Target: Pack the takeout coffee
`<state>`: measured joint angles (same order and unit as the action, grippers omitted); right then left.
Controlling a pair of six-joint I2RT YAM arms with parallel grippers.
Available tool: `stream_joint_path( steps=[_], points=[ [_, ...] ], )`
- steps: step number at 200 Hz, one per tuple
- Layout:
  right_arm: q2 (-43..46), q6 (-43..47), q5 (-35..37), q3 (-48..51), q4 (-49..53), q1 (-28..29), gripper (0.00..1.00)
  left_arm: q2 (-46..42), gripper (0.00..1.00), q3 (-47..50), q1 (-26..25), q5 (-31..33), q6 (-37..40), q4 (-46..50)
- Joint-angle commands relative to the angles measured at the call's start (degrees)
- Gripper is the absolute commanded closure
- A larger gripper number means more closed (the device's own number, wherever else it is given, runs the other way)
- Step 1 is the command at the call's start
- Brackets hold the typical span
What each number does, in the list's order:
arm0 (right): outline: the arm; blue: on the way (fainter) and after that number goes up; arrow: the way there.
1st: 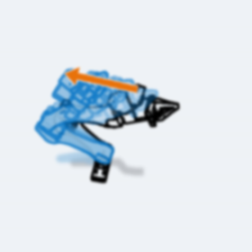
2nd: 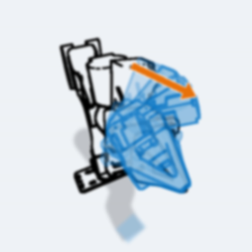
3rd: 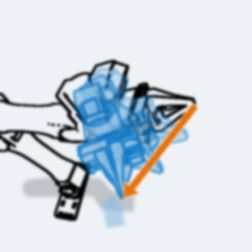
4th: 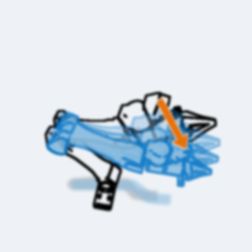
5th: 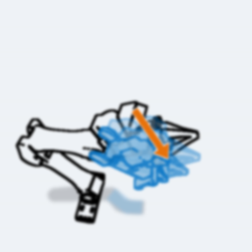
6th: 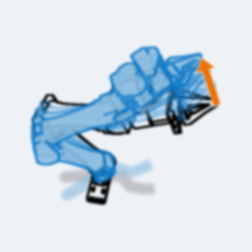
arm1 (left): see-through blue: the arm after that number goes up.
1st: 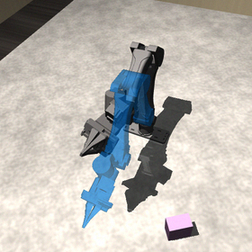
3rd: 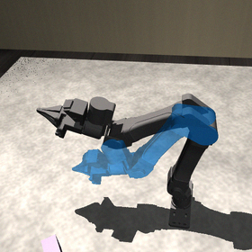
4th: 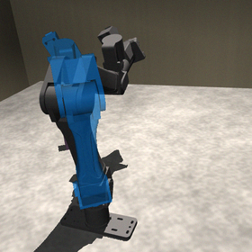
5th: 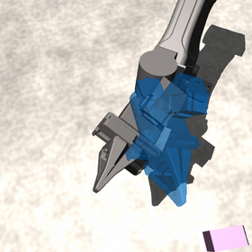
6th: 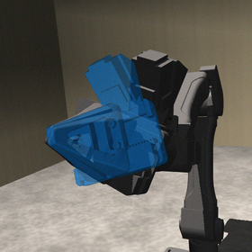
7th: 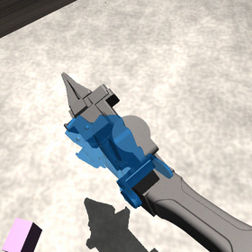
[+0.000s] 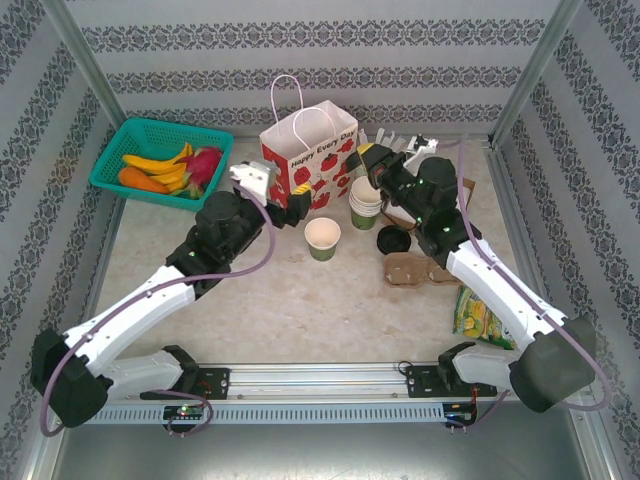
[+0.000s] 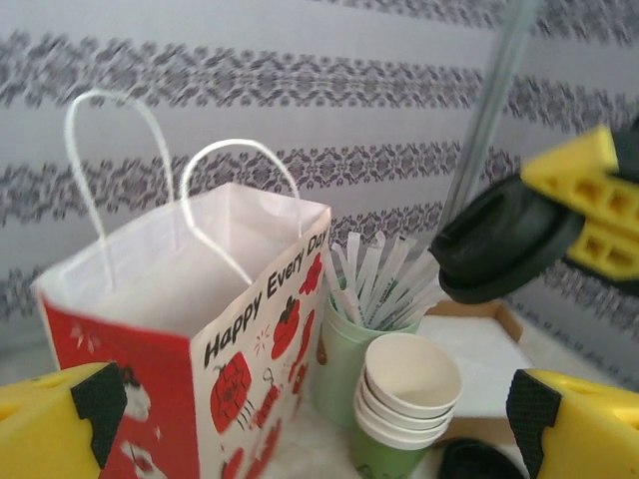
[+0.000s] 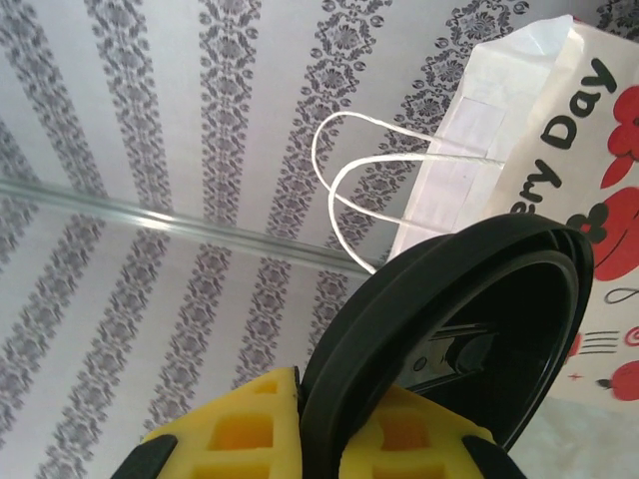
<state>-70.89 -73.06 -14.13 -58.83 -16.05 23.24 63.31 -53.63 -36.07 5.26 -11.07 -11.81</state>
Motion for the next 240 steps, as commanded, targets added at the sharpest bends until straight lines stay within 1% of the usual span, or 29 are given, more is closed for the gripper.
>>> stream_joint_path(
  steps=[1,16,27,37,51,72,100,121,133,149,160,177,192,214,240],
  points=[
    [-0.7,10.7,-10.2,-3.4,0.6,-1.0,1.00,-3.6,0.00,-3.0,3.3,1.7,-22.2,12.0],
    [-0.4,16.5,-11.6,-6.9,7.1,-1.0,1.00,-4.2,0.00,-5.4,6.1,-1.7,-28.4,20.8],
    [-0.5,20.1,-13.2,-9.0,10.2,-1.0,1.00,-4.3,0.00,-7.4,7.7,-3.9,-30.9,26.4],
    [-0.9,21.8,-14.4,-10.7,12.3,-1.0,1.00,-4.5,0.00,-8.2,9.3,-7.3,-32.5,28.8],
    [-1.9,24.7,-16.1,-13.8,16.6,-0.9,1.00,-4.6,0.00,-8.1,11.8,-14.6,-35.0,28.3],
    [-3.1,27.9,-19.6,-16.6,18.6,-0.6,1.00,-4.2,0.00,-6.5,17.0,-28.9,-39.9,22.9],
    [-3.4,32.2,-24.5,-17.5,18.6,-0.9,1.00,-1.4,0.00,-8.7,21.9,-41.6,-39.1,25.1],
    [-3.4,35.5,-28.2,-18.3,19.5,-1.5,1.00,1.9,0.00,-11.1,22.9,-50.8,-38.1,25.0],
    [-3.3,37.6,-30.2,-18.4,19.9,-1.4,1.00,3.0,0.00,-12.2,22.9,-53.0,-36.7,25.3],
    [-3.3,38.9,-32.0,-17.9,19.6,-1.4,1.00,3.4,0.00,-12.7,22.9,-53.8,-35.3,24.1],
    [-3.4,39.6,-33.7,-17.3,18.8,-1.3,1.00,3.8,0.00,-12.9,23.0,-55.0,-35.3,22.2],
    [-3.7,41.8,-36.5,-17.0,18.6,-0.5,1.00,5.7,0.00,-13.5,22.9,-58.5,-36.6,19.0],
    [-3.7,43.6,-38.5,-17.1,18.7,0.0,1.00,6.7,0.03,-13.8,23.0,-60.5,-37.9,16.5],
    [-3.7,43.3,-40.9,-16.7,16.7,0.5,1.00,7.4,0.06,-14.5,23.0,-62.8,-37.1,15.5],
    [-4.3,45.6,-44.8,-17.5,17.8,2.2,1.00,9.0,0.13,-15.9,23.0,-67.0,-38.1,13.1]
  ],
)
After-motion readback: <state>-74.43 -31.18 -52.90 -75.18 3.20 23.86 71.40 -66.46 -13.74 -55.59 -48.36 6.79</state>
